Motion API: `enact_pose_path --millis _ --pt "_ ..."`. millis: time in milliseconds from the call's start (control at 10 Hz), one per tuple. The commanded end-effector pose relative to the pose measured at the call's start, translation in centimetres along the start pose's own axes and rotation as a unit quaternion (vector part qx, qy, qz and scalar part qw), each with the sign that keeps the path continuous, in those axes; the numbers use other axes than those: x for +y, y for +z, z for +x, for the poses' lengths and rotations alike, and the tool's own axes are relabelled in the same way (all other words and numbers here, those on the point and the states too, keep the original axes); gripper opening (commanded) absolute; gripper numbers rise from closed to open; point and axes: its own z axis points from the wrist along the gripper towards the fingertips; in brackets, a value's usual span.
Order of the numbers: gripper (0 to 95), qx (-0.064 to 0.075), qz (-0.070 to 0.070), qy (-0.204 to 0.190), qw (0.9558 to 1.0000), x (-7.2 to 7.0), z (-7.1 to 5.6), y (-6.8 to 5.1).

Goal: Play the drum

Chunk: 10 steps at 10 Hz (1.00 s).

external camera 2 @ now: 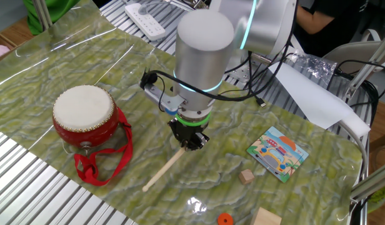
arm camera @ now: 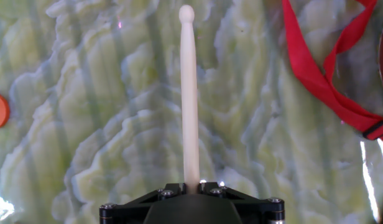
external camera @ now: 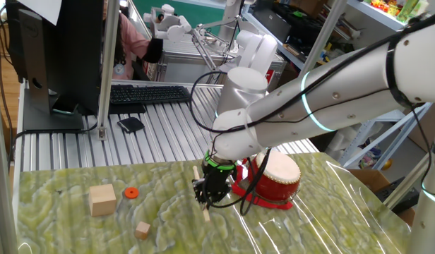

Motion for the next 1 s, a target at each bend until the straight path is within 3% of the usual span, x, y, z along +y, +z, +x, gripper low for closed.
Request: enact_pose_path --millis 100,500,1000 --pt "0.0 -0.001 0.004 -0.002 1.0000 -0.2 0.0 -0.5" --pt "0.0 0.001 0.007 -0.003 1.0000 -1.2 -0.6 -2.6" --pt "0.0 -0.001 0.008 0.015 0.9999 -2.4 -0.9 -4.0"
